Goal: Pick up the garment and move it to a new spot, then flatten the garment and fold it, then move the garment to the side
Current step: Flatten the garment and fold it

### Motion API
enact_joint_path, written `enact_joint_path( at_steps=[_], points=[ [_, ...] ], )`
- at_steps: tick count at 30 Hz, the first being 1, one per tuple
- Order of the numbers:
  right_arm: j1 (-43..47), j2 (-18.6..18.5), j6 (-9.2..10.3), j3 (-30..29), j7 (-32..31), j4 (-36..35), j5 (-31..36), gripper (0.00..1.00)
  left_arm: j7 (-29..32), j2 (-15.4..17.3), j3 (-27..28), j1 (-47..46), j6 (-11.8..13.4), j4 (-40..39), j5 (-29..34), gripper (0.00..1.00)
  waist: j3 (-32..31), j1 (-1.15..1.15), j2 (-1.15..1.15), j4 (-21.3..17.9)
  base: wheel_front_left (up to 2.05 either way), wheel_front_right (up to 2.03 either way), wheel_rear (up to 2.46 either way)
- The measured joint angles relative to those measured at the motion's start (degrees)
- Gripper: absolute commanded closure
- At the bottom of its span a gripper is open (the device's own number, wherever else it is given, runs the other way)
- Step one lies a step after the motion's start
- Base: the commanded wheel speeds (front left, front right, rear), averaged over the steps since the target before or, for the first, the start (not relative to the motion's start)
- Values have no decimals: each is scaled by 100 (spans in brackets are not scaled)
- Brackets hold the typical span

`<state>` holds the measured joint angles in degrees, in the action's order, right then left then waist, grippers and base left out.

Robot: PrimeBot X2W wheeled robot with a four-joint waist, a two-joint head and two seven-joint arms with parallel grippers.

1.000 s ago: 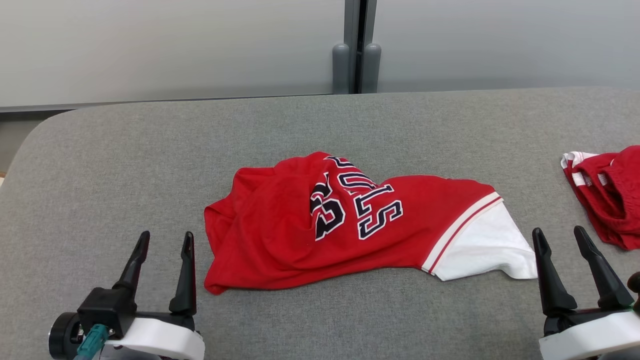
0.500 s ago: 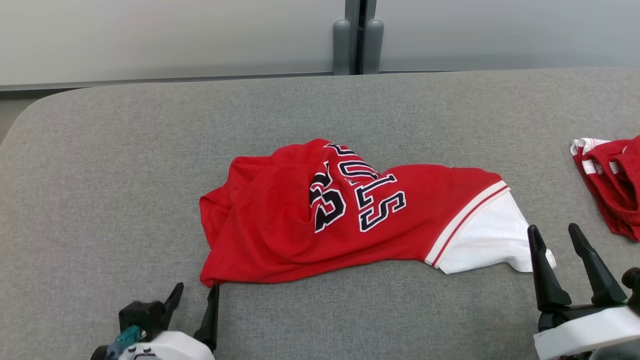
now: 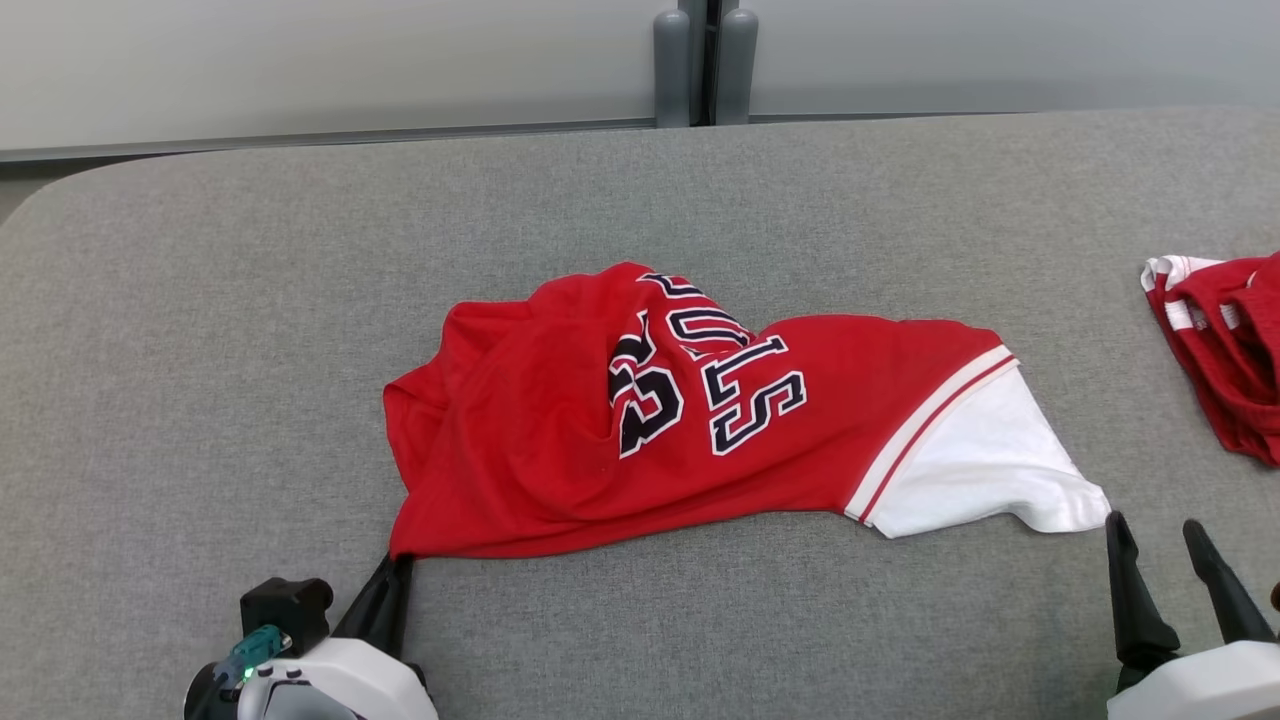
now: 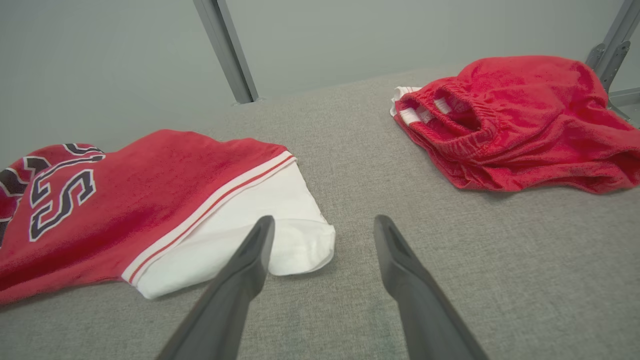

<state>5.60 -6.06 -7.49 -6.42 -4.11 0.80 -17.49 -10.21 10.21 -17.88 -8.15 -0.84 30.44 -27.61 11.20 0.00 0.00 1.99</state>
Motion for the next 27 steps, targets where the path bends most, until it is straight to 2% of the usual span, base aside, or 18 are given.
enact_joint_path(
  at_steps=[4,12,13,14,15,20,23,27],
  points=[
    [-52,-36,0,-24,62,396,-38,0,-74,-12,-12,-93,-19,84,0,100,58,0,0,26,0,0,0],
    [-778,-174,0,294,189,1502,-277,0,-201,-34,-66,-354,-63,162,20,100,293,0,0,92,0,0,0],
    [-839,-189,0,333,235,1592,-318,51,-221,-41,-82,-393,-64,160,36,100,318,0,0,114,0,0,0],
    [-896,-205,0,355,286,1675,-358,68,-246,-49,-88,-419,-69,158,38,100,340,0,0,141,0,0,0],
    [-937,-223,0,378,334,1716,-412,100,-275,-56,-91,-423,-69,146,48,100,355,0,0,165,0,0,0],
    [-981,-342,0,413,666,1514,-587,100,-319,-15,-32,-420,46,-111,86,100,385,0,0,210,0,0,0],
    [-984,-439,0,331,821,1084,-608,100,-259,87,19,-416,145,-588,90,100,344,0,0,213,0,0,0],
    [-1100,-493,-1,118,826,292,-467,100,126,371,59,-407,323,-1493,158,100,270,0,0,186,0,0,0]
  ],
)
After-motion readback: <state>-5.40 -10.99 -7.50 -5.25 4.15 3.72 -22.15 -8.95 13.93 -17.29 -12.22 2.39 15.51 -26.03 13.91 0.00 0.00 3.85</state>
